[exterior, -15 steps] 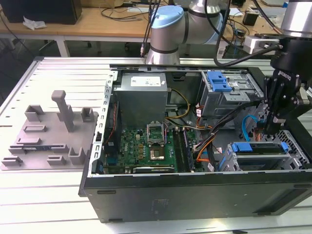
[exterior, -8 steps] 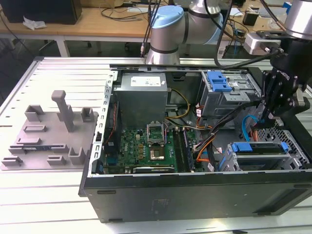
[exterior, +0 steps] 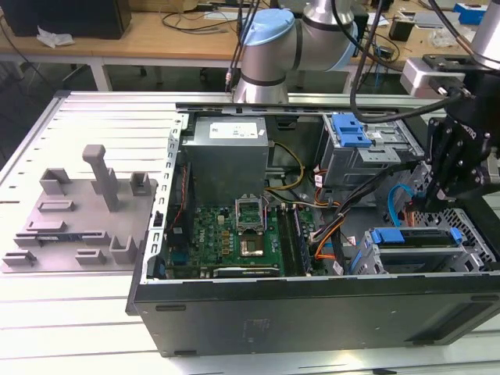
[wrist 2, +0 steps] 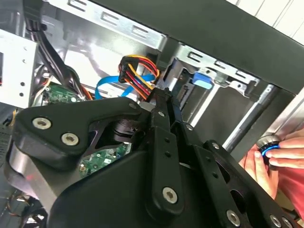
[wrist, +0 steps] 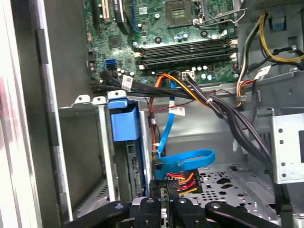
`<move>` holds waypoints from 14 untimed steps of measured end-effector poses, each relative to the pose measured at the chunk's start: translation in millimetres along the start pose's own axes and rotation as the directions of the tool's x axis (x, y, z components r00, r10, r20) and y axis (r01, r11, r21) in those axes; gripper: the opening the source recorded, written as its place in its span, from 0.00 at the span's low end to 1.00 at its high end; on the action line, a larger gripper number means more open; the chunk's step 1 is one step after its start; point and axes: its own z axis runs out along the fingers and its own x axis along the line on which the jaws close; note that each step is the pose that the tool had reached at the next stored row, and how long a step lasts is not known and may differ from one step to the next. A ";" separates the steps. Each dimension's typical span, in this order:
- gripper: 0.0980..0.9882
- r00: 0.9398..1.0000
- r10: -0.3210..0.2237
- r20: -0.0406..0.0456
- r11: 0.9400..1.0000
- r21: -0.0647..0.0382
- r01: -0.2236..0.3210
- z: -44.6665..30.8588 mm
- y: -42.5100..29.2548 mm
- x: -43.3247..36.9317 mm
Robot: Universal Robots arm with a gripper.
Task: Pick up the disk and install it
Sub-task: 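Insert the first disk wire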
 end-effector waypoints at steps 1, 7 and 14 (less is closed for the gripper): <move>0.07 1.000 -0.001 -0.001 1.000 0.000 0.001 -0.1 -0.2 2.0; 0.07 1.000 -0.005 -0.007 1.000 0.001 0.005 0.0 -1.5 12.1; 0.07 1.000 -0.009 -0.009 1.000 -0.004 0.009 0.9 -2.4 19.8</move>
